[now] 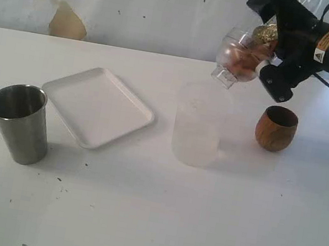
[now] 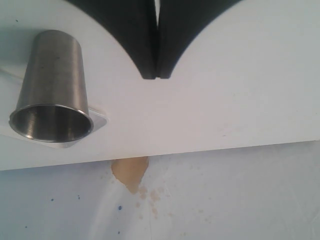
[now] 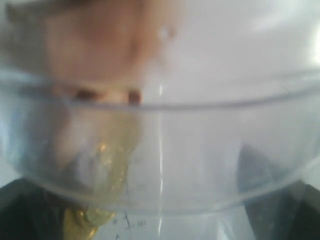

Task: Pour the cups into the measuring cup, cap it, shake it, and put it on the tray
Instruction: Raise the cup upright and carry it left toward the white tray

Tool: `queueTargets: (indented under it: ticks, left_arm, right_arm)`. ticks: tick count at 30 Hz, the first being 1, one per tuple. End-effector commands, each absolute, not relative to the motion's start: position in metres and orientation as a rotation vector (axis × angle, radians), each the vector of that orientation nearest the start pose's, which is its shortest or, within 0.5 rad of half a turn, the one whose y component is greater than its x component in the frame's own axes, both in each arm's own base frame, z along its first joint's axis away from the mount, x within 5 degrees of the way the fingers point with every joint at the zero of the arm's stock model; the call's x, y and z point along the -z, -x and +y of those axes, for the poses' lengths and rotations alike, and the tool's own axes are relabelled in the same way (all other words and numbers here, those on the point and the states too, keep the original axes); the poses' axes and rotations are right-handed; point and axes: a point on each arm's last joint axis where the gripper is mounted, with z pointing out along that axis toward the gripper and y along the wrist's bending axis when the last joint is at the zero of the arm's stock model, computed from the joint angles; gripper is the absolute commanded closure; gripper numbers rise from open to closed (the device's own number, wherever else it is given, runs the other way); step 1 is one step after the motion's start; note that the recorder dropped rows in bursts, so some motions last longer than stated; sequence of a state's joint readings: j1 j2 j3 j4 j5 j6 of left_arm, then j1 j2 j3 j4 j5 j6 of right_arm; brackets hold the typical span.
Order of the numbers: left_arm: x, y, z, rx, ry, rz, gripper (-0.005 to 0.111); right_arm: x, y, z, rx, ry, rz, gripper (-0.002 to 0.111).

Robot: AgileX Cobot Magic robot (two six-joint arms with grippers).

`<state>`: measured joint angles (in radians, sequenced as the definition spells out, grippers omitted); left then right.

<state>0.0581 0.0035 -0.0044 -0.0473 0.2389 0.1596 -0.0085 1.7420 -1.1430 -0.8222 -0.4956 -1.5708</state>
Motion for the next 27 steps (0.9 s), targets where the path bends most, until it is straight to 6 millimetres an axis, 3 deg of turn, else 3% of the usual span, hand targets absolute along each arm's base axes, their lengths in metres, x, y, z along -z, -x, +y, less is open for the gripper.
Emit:
queueTargets:
  ticks: [1, 6, 10, 11, 13, 14, 18, 23, 27]
  left_arm:
    - [-0.192, -0.055, 0.002, -0.116, -0.056, 1.717, 0.107]
    - [-0.192, -0.055, 0.002, -0.116, -0.056, 1.717, 0.107]
    - [-0.192, -0.055, 0.002, -0.116, -0.056, 1.717, 0.107]
    - [-0.192, -0.055, 0.002, -0.116, -0.056, 1.717, 0.107]
    - [-0.192, -0.055, 0.002, -0.116, -0.056, 1.717, 0.107]
    - [-0.192, -0.055, 0.002, -0.116, -0.056, 1.717, 0.107]
    - [-0.192, -0.055, 0.002, -0.116, -0.056, 1.717, 0.107]
    - [-0.192, -0.055, 0.002, -0.116, -0.056, 1.717, 0.107]
    - [-0.192, -0.055, 0.002, -0.116, -0.056, 1.717, 0.107]
  right_arm:
    - [-0.285, -0.401, 0.029, 1.267, 1.753, 0.622, 0.108]
    - [-0.285, -0.401, 0.030, 0.984, 1.528, 0.919, 0.108]
    - [-0.286, -0.401, 0.029, 0.499, 1.088, 1.310, 0.108]
    - [-0.286, -0.401, 0.029, 0.236, 0.830, 1.462, 0.108]
    - [-0.288, -0.400, 0.031, -0.115, 0.496, 1.575, 0.108]
    - [-0.290, -0.400, 0.032, -0.205, 0.422, 1.582, 0.108]
    - [-0.305, -0.394, 0.039, -0.528, 0.238, 1.513, 0.108]
    - [-0.315, -0.388, 0.052, -0.759, 0.224, 1.413, 0.108]
    - [-0.309, -0.385, 0.081, -0.854, 0.265, 1.415, 0.108]
